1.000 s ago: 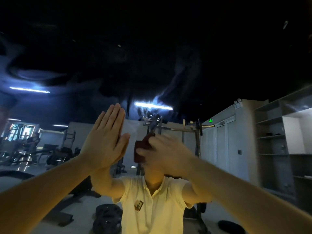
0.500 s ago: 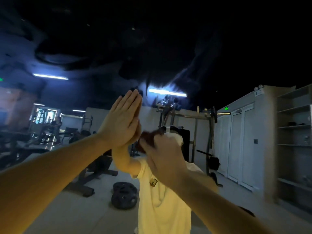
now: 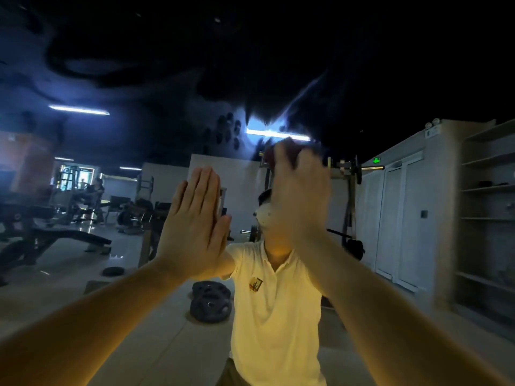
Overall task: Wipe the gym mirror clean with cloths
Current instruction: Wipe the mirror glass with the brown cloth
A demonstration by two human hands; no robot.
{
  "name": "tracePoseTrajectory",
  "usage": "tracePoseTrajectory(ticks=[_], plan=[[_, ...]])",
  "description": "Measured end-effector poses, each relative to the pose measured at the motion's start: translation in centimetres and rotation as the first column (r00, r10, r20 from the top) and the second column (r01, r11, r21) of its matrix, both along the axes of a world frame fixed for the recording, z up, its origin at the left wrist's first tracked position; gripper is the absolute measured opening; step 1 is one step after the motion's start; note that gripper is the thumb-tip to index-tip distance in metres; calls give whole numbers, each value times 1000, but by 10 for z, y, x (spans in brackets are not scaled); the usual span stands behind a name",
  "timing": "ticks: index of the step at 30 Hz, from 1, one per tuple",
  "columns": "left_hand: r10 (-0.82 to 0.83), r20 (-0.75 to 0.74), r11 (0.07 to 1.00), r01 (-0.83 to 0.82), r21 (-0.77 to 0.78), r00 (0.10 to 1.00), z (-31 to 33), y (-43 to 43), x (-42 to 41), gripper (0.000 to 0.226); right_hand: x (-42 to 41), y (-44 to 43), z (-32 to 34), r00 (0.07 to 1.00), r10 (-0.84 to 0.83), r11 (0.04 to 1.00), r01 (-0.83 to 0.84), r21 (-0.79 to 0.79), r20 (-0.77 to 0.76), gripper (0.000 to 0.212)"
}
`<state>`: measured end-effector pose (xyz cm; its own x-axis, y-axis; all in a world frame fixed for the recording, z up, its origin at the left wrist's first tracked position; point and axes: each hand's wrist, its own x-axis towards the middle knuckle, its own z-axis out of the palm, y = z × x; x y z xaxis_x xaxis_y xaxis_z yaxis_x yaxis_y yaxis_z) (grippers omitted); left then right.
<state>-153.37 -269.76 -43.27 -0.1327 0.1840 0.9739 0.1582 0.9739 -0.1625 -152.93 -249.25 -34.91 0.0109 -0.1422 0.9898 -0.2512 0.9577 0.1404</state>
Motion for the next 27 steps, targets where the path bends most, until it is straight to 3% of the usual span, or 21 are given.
tracePoseTrajectory(ticks=[5,8,10,11,13,15,16,19,22,27], plan=[[-57,78,997,62,-56,995,3,-14,8,71,5,-4,-130,980,138,912,-183,367,147,45],[37,115,994,-24,-106,993,7,-19,16,74,21,33,-180,970,-39,642,-160,750,241,53],[86,137,990,-69,-126,987,2,-22,18,78,34,57,-164,972,-148,499,-88,862,185,54],[106,149,987,-86,-137,983,-3,-24,20,81,39,65,-143,970,-191,504,-34,863,150,53],[139,166,979,-109,-174,976,-17,-27,23,90,40,77,-89,960,-266,633,105,767,88,55],[163,149,970,-131,-205,975,-31,-27,27,97,36,85,-34,972,-223,877,168,450,72,59],[163,138,970,-133,-204,977,-35,-26,28,98,34,86,-15,977,-196,945,165,281,84,58],[142,160,979,-115,-166,977,-35,-20,31,99,21,57,-19,986,-111,994,111,7,126,62],[131,195,986,-107,-130,972,-35,-17,34,95,18,17,-82,985,-107,992,96,85,139,72],[46,176,999,-43,-23,983,-85,-10,42,82,23,12,-200,964,14,947,-98,306,264,59]])
